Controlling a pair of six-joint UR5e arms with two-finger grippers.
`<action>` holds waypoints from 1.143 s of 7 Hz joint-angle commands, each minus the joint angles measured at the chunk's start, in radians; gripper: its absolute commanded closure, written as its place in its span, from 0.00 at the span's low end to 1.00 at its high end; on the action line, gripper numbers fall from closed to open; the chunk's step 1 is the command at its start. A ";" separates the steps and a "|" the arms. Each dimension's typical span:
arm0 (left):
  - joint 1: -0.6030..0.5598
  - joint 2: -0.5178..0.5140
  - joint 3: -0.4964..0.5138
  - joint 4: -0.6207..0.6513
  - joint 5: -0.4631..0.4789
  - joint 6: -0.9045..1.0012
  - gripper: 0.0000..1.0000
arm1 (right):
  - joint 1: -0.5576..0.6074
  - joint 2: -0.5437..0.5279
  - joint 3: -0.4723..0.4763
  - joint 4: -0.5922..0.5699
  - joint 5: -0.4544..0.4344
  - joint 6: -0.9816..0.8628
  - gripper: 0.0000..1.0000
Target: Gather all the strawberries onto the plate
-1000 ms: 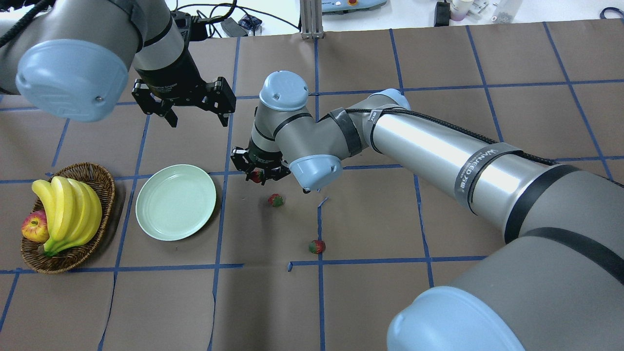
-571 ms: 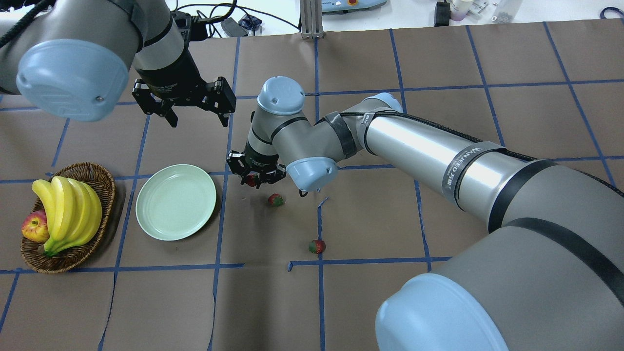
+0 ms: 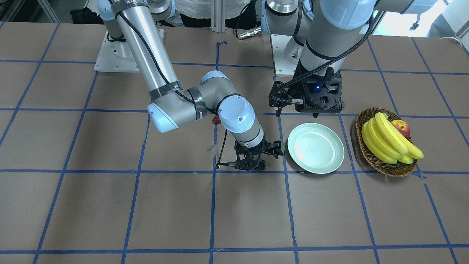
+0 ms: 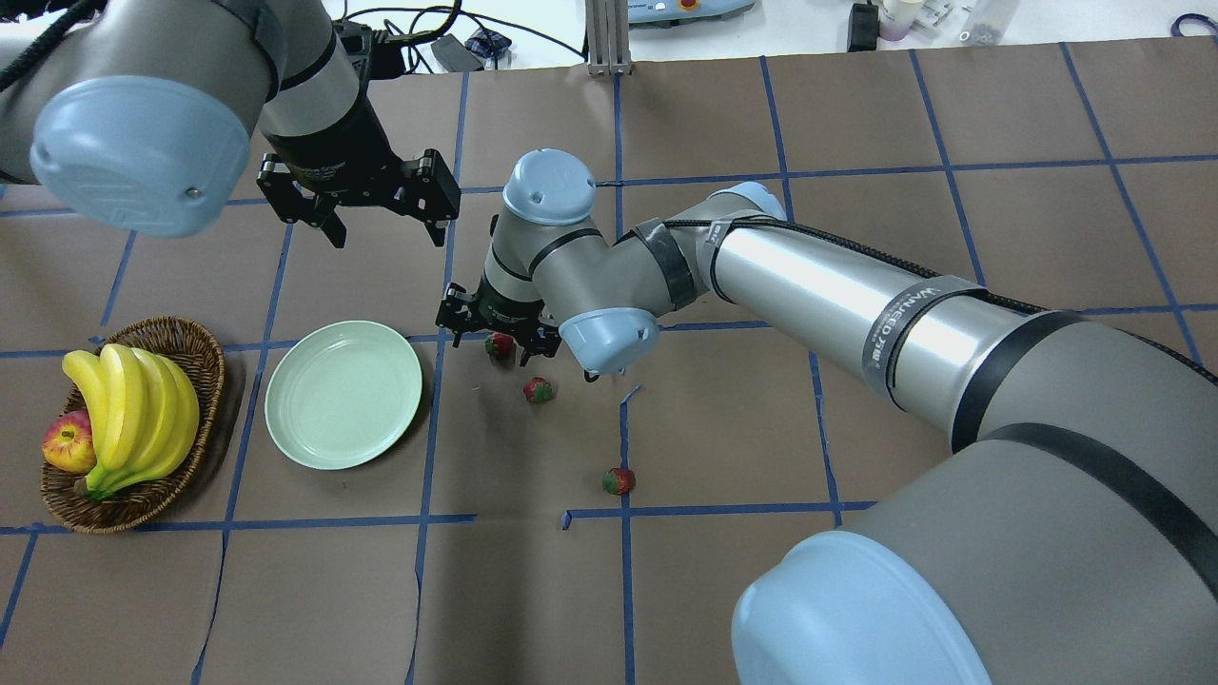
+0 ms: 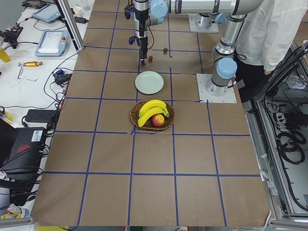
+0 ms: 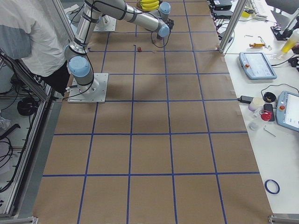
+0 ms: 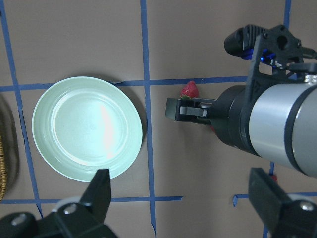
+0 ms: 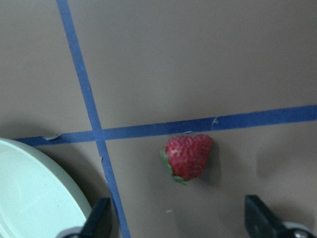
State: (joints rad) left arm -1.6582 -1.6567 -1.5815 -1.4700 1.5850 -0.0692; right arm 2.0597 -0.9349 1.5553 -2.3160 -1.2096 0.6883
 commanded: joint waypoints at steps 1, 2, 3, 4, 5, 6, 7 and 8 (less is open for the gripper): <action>0.000 0.000 0.000 0.000 0.001 0.002 0.00 | -0.019 -0.063 0.019 0.018 -0.098 -0.079 0.00; 0.000 0.000 0.000 0.000 0.001 0.002 0.00 | -0.061 -0.102 0.029 0.064 -0.198 -0.137 0.00; 0.000 0.000 0.000 0.000 0.001 0.002 0.00 | -0.117 -0.155 0.063 0.143 -0.244 -0.308 0.00; 0.002 0.000 0.000 0.000 0.001 0.002 0.00 | -0.209 -0.236 0.127 0.182 -0.269 -0.429 0.00; 0.000 0.000 0.000 0.000 0.000 0.000 0.00 | -0.319 -0.330 0.213 0.173 -0.268 -0.560 0.00; 0.002 -0.001 0.000 0.000 0.001 0.002 0.00 | -0.423 -0.397 0.248 0.200 -0.268 -0.710 0.00; 0.000 -0.001 0.000 0.000 0.001 -0.001 0.00 | -0.496 -0.453 0.238 0.280 -0.271 -0.748 0.00; 0.000 -0.005 0.000 0.000 0.000 -0.003 0.00 | -0.510 -0.511 0.223 0.305 -0.301 -0.750 0.00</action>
State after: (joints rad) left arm -1.6577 -1.6589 -1.5815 -1.4695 1.5857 -0.0701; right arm 1.5966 -1.3756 1.7854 -2.0573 -1.4872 -0.0278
